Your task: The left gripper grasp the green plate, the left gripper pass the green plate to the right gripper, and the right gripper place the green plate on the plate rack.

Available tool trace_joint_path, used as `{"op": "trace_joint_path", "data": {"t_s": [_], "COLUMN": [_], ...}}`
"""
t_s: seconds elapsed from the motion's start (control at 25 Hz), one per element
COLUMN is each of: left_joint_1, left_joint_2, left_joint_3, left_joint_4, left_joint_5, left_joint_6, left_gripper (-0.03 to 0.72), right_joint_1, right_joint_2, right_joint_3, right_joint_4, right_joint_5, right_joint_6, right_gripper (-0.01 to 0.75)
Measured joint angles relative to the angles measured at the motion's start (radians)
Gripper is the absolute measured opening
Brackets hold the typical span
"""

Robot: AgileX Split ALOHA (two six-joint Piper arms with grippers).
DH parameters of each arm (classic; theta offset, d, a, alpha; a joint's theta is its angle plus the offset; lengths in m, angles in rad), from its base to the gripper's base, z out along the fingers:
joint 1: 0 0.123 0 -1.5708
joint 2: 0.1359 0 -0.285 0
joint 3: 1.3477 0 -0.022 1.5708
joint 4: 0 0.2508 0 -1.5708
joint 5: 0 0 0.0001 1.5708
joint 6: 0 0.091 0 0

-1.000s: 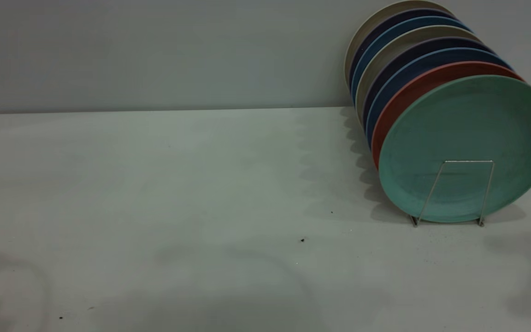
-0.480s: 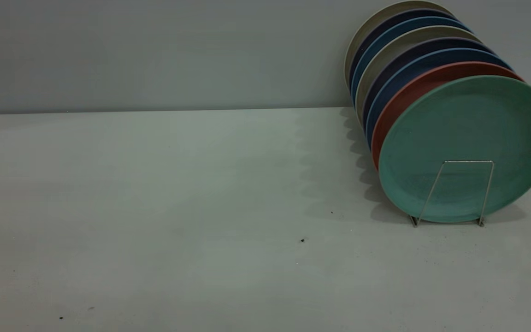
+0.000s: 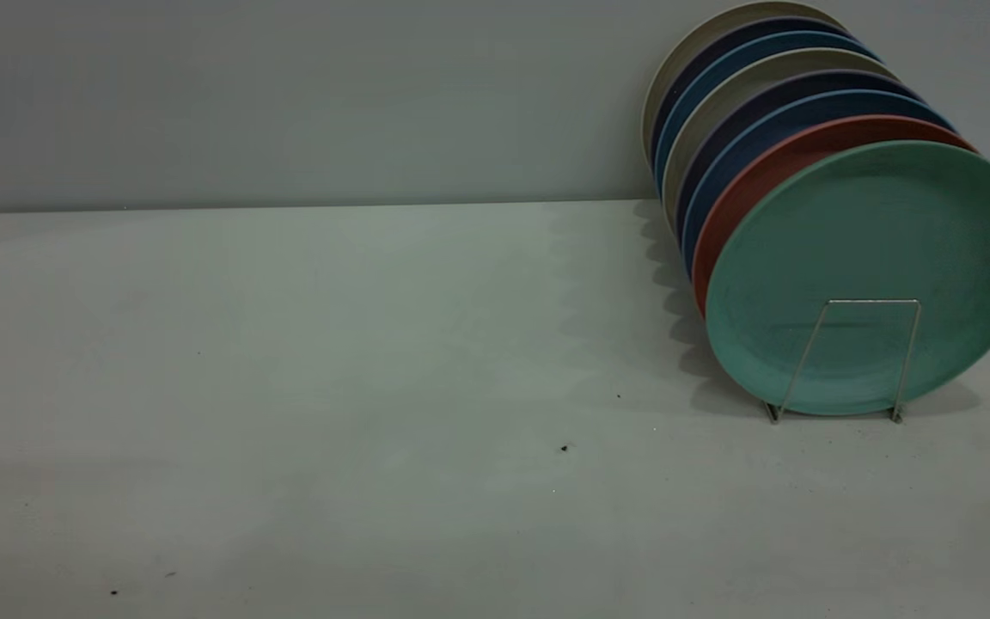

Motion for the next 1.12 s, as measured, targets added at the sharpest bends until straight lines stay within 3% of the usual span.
{"op": "trace_joint_path", "data": {"t_s": [0.52,1.12], "left_joint_1": [0.000,-0.013], "left_joint_2": [-0.149,-0.152], "left_joint_3": [0.012,0.027], "left_joint_4": [0.012,-0.029], "left_joint_5": [-0.011,-0.023], "left_joint_6": [0.094,0.096], "left_gripper": [0.563,0.563], "right_joint_1": [0.000,0.000], "right_joint_2": [-0.347,-0.357], "right_joint_3": [0.058,0.066], "right_joint_4": [0.001,0.004], "right_joint_5": [-0.047,-0.059], "right_joint_6": [0.001,0.002], "right_gripper": [0.229,0.229]}}
